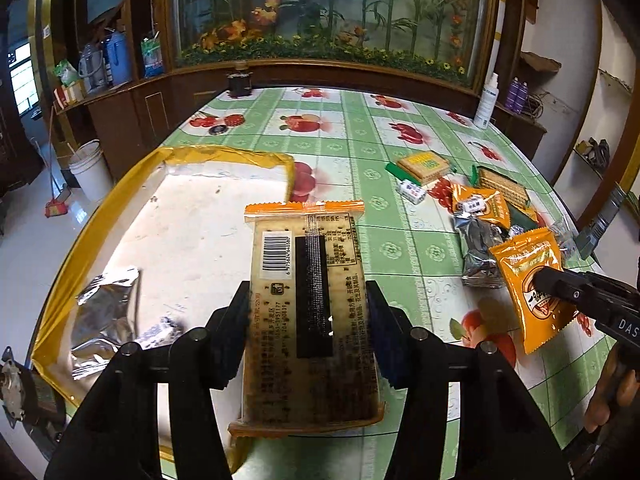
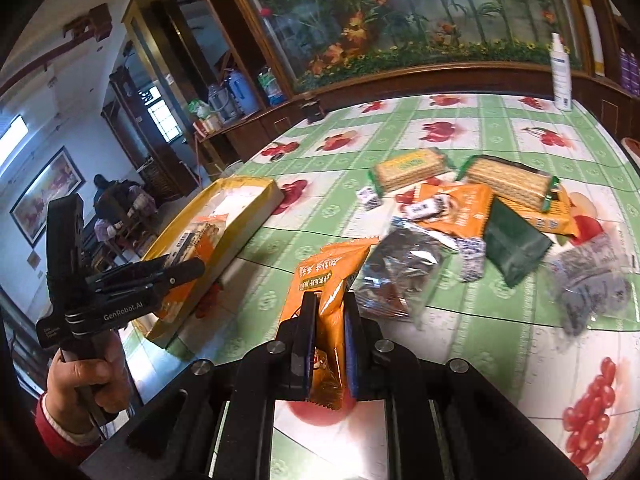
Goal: Organize snacks
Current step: 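Carry both packs into the yellow-rimmed tray and open both tools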
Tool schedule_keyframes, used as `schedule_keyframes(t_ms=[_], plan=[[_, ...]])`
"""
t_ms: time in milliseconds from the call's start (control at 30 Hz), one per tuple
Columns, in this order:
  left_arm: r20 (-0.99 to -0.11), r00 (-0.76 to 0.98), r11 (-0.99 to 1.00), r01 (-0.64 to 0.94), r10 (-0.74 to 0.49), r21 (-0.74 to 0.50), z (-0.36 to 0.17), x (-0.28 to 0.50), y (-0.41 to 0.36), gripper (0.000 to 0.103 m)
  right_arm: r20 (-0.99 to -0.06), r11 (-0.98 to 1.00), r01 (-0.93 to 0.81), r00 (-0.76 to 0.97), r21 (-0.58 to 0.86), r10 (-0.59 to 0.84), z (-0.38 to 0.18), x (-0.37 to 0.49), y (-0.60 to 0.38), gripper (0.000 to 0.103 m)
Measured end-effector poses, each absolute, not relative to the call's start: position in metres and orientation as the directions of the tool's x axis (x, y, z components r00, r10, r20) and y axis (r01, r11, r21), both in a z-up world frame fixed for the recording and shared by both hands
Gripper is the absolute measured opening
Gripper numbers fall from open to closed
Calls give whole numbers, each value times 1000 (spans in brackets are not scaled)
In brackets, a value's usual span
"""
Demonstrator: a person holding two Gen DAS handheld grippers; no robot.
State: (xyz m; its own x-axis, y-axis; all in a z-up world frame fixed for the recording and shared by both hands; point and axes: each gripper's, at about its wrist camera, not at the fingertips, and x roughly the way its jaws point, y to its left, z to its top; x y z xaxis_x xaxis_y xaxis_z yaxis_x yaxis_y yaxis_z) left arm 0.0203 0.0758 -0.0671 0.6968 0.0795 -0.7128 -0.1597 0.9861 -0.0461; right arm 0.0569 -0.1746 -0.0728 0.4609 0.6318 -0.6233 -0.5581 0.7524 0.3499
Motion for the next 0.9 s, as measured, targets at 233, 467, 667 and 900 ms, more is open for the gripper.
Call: schedule_keyframes(t_ms=[233, 467, 667, 900], plan=[[-705, 692, 966, -256, 154, -41, -67, 9, 110, 52, -612, 684, -623, 386, 380, 691, -71, 52, -131, 12], [-706, 678, 940, -338, 206, -50, -70, -2, 143, 52, -596, 590, -692, 283, 416, 752, -69, 52, -68, 12], [-720, 648, 917, -397, 247, -42, -80, -4, 165, 52, -590, 531, -745, 231, 404, 773, -63, 57, -4, 12], [-734, 627, 905, -423, 259, -42, -91, -6, 181, 52, -633, 519, -758, 184, 395, 752, -83, 65, 51, 12]])
